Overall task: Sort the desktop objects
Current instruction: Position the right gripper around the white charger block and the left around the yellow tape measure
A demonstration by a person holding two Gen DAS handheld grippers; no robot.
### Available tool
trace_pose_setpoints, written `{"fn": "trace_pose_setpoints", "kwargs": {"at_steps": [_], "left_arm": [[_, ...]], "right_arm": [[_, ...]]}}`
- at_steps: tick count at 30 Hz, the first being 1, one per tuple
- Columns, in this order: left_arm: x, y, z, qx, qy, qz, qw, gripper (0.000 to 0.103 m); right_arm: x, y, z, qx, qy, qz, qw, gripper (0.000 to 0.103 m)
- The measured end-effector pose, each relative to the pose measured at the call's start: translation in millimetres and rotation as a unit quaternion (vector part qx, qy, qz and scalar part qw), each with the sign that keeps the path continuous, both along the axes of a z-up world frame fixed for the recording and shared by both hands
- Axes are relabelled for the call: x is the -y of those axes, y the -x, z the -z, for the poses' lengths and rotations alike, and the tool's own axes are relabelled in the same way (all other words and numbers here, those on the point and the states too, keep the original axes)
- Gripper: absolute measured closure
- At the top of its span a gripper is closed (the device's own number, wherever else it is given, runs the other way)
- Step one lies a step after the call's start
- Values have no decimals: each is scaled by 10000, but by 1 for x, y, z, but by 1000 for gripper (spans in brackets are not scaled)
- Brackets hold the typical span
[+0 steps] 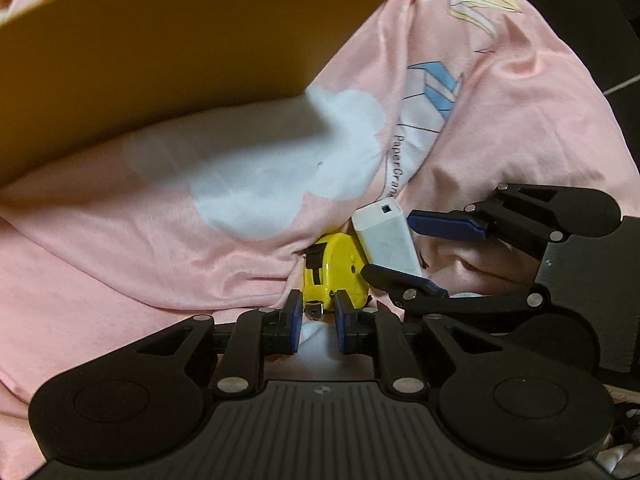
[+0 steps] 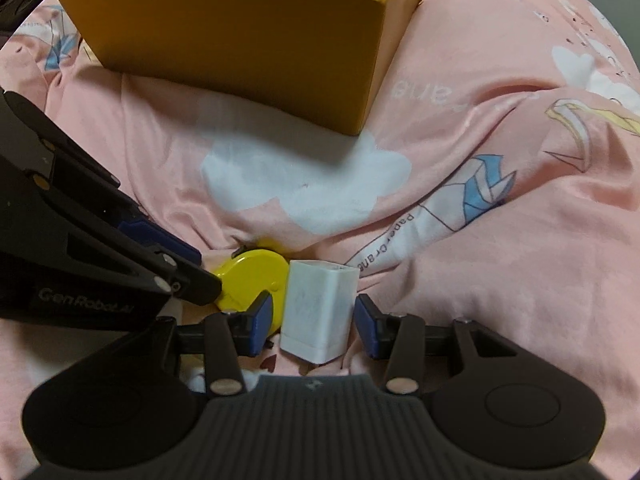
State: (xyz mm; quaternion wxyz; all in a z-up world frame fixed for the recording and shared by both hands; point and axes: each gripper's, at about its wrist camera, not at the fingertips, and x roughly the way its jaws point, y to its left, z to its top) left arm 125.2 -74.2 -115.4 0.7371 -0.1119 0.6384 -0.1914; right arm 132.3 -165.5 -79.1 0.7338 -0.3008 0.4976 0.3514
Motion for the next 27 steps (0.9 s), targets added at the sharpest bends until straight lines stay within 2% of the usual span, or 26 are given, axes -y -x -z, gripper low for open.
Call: {"fn": "trace_pose_setpoints", "kwargs": {"at_steps": [8,20,27], "left_arm": [[-10,-4,11,-238,337,-240,9989,79],[-9,-3,20,-387,345,-328,9981,76],[-14,1,22,-426,608,-413,9964,74]], "right_arm": [[-6,-10,9,-86,-2,-89,9999,59],[-5,-12,12,-155,-22,-22,9999,54],[2,-15,10,-190,-88,177,9996,58]]}}
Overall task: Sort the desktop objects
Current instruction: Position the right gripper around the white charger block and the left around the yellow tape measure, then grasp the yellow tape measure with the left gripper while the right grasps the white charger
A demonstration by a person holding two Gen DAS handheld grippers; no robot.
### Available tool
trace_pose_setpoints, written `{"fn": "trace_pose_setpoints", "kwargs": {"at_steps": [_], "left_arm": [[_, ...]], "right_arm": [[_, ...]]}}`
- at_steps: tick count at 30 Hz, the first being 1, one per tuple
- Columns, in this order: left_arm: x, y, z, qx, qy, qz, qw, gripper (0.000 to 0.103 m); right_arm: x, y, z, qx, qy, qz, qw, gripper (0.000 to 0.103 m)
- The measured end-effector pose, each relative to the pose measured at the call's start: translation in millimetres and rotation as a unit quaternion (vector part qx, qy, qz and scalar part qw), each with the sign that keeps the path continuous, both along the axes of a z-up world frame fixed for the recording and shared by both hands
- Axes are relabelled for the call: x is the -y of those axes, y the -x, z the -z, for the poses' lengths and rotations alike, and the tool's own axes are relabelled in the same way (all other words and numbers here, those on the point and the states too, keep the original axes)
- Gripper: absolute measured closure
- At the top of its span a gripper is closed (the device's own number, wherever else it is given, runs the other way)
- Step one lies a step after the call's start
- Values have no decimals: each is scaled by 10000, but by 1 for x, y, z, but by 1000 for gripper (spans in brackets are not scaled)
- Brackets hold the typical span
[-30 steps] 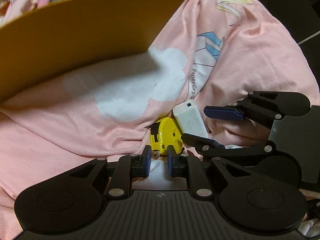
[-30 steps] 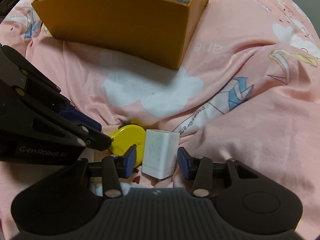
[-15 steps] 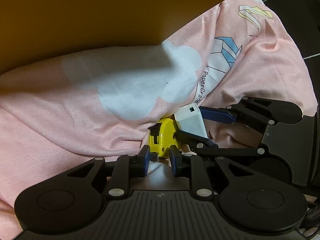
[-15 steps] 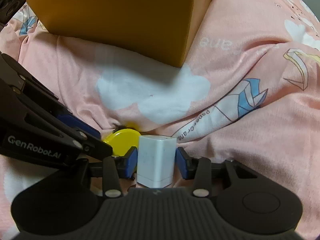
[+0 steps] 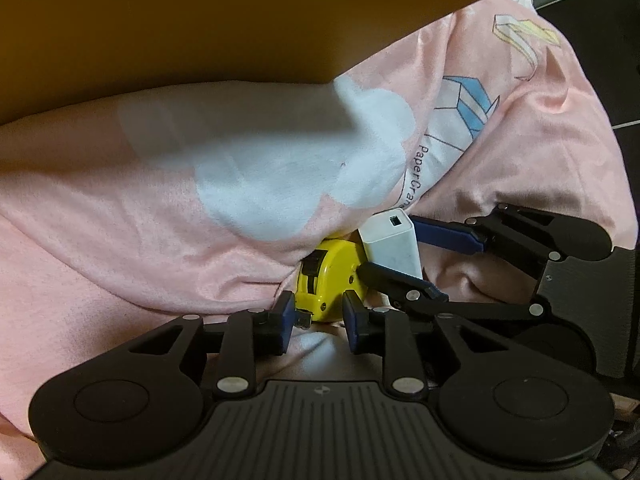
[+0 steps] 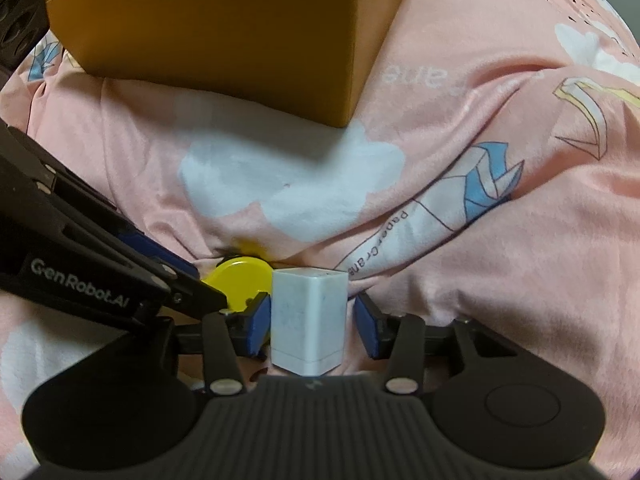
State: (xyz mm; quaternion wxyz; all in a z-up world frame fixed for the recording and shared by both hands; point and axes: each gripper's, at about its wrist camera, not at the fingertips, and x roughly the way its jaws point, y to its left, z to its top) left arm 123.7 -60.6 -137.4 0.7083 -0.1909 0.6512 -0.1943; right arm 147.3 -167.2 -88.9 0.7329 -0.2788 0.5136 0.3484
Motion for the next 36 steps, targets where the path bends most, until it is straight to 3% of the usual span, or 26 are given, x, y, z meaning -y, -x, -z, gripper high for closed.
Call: {"fn": "trace_pose_setpoints", "kwargs": {"at_steps": [11,16,18,25,32,36], "left_arm": [[-3,7,3,87,264,99,9996,74],[2,-6,5,133,191,205,9995,73],[5,-6,5,203,179,260,9993,67],[22,-3,1,568,-191,570,9966,63],[34,-7,11,591,-316,757,9949,59],[33,-11,18,500,-174,718,9960,58]], "right_arm": [[12,-5,-7,-125,-210,268,9993,63],[17,-7,-8,-242,-222,211,9992,62],[21,-10,-9,-342,-269,306,9986,62],[35,-24,-9,-694,-451,675,9943,63],[37,-41,-9,-889,-571,895,9904,66],[39,-41,-7,-972,-623,987,9884,67]]}}
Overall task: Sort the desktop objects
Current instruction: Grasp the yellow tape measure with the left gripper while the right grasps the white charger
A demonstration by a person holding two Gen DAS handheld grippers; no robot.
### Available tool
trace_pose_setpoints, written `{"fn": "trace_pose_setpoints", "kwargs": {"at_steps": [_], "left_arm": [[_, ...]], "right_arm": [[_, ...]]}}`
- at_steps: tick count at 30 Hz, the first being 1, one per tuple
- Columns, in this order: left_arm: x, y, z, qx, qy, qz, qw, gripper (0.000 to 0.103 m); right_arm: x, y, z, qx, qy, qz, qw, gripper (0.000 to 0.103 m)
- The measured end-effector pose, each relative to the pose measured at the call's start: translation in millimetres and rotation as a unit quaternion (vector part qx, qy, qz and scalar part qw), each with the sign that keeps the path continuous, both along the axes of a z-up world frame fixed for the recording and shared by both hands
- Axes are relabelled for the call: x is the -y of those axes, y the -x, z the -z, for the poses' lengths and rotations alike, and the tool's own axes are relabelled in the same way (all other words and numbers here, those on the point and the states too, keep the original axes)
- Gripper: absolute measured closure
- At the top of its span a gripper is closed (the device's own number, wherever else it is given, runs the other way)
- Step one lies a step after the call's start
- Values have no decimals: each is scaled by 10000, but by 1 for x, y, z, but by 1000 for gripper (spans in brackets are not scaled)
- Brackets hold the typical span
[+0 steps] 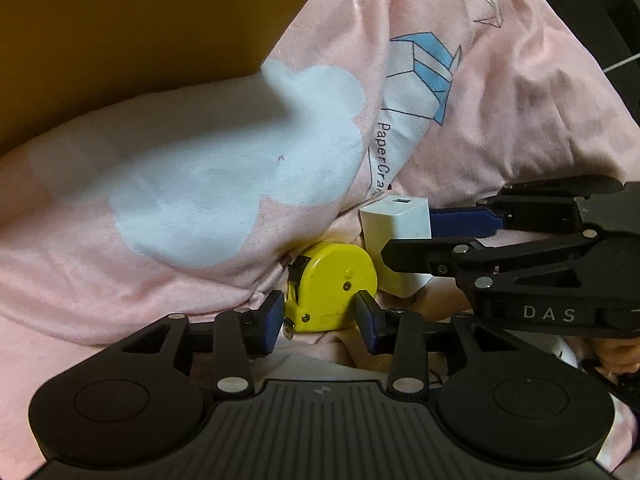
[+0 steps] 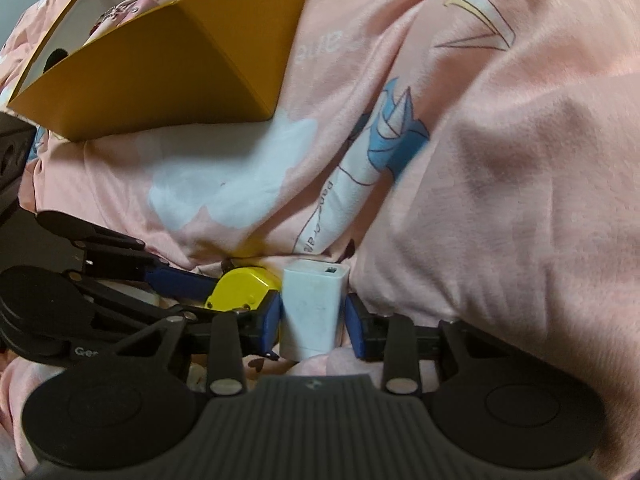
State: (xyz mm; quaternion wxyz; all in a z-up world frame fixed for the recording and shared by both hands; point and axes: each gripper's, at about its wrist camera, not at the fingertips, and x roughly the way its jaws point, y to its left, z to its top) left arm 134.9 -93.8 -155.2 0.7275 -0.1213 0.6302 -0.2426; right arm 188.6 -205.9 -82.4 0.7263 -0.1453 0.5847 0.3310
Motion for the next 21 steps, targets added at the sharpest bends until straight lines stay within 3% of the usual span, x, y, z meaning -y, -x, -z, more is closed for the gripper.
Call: {"fn": "trace_pose_setpoints", "kwargs": {"at_steps": [4,8,16,18,21], "left_arm": [[1,1,-1,84,-7,48,10000,57],[2,8,-10,408,-134,193,9989,67],[-26,23,-33,732,39,-131,9972,69],[-9,20,-34,734,256,-112,9969,69],[21,18,-16,716,-28,-152,9973,69]], "right_arm": [[3,0,-3,-45,-30,44,10000,68],[4,3,-7,-2,-37,42,10000,67],[-1,3,-6,-223,-337,1,9992,67],[-7,-1,3,-600,-700,58,9957,67],[-11,-2,7,-655,-715,101,9952,68]]}}
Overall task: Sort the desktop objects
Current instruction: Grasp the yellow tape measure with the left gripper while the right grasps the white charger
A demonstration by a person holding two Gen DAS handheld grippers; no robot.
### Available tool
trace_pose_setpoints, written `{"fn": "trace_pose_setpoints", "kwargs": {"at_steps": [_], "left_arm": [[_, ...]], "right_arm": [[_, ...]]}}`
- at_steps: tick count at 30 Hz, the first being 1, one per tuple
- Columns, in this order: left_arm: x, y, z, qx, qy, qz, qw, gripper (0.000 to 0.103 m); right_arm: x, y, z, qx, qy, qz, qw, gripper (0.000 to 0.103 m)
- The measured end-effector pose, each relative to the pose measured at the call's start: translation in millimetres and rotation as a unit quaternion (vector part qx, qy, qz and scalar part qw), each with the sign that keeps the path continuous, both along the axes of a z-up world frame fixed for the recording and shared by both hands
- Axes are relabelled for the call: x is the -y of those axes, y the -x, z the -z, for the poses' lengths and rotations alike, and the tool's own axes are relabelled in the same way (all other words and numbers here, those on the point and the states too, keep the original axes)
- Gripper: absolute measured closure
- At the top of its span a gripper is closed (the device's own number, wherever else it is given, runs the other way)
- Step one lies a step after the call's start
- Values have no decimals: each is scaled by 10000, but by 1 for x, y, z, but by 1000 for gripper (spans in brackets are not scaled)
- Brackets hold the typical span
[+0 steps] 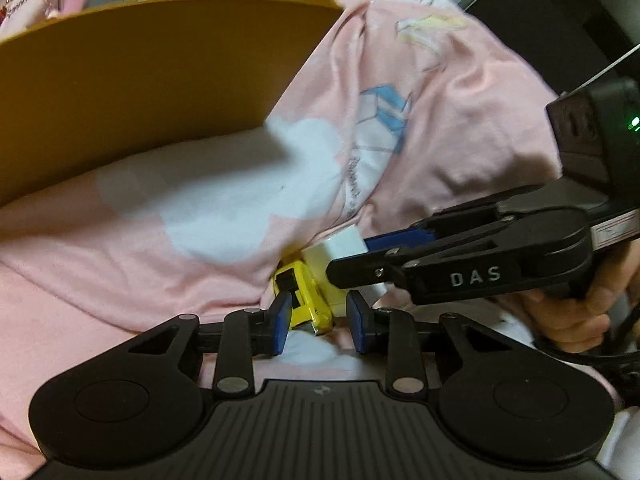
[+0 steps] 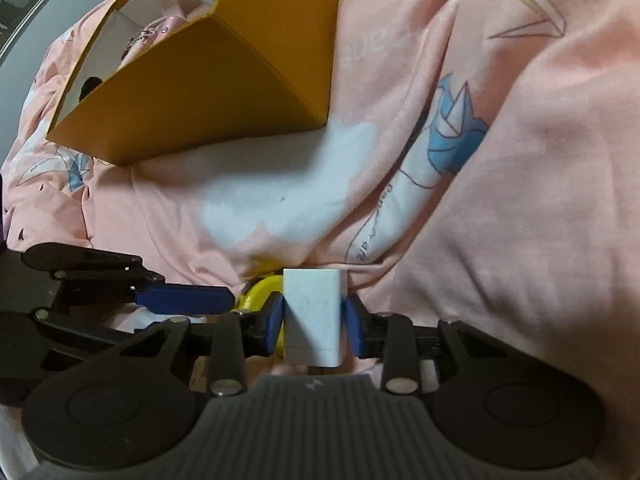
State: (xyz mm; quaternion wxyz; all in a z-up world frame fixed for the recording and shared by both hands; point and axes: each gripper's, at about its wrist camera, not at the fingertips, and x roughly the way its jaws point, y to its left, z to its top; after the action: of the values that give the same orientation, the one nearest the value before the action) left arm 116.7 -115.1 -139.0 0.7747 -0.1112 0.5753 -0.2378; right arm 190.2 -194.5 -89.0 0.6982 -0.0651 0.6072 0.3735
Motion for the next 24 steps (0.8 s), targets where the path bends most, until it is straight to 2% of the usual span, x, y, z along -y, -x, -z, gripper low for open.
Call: {"fn": "trace_pose_setpoints", "kwargs": {"at_steps": [2,6,9,12,13,15,16,19,22,24], "left_arm": [[0,-3,0,-58,-23,-21,10000,69],[-33,6,-7,-174,-19,-58,9998,69],[-31,-2,9,-406,3,-228,9989,69],[-33,-3,9,-431,-18,-287,9987,68],[-30,-4,10,-436,-9,-265,9987,66],[-30,-6,12,-494,52,-211,9985,52],[-30,-7,14,-536,93,-189,9983,51],[-34,-13,19,-683,225,-182,9972,51],[-41,-17,24,-845,443,-237,9952,56],[-41,-17,24,-837,437,-236,9952,61]], "right_arm": [[-2,1,2,67,94,-24,9999,68],[1,4,0,179,236,-11,9996,68],[5,4,-4,197,259,6,9995,68],[5,4,0,183,278,24,9994,68],[5,4,0,188,289,17,9994,68],[5,4,0,190,297,10,9994,68],[4,4,1,191,307,3,9993,68],[6,2,4,142,339,88,9993,68],[8,0,5,89,342,145,9993,68],[8,0,4,106,377,138,9991,68]]}}
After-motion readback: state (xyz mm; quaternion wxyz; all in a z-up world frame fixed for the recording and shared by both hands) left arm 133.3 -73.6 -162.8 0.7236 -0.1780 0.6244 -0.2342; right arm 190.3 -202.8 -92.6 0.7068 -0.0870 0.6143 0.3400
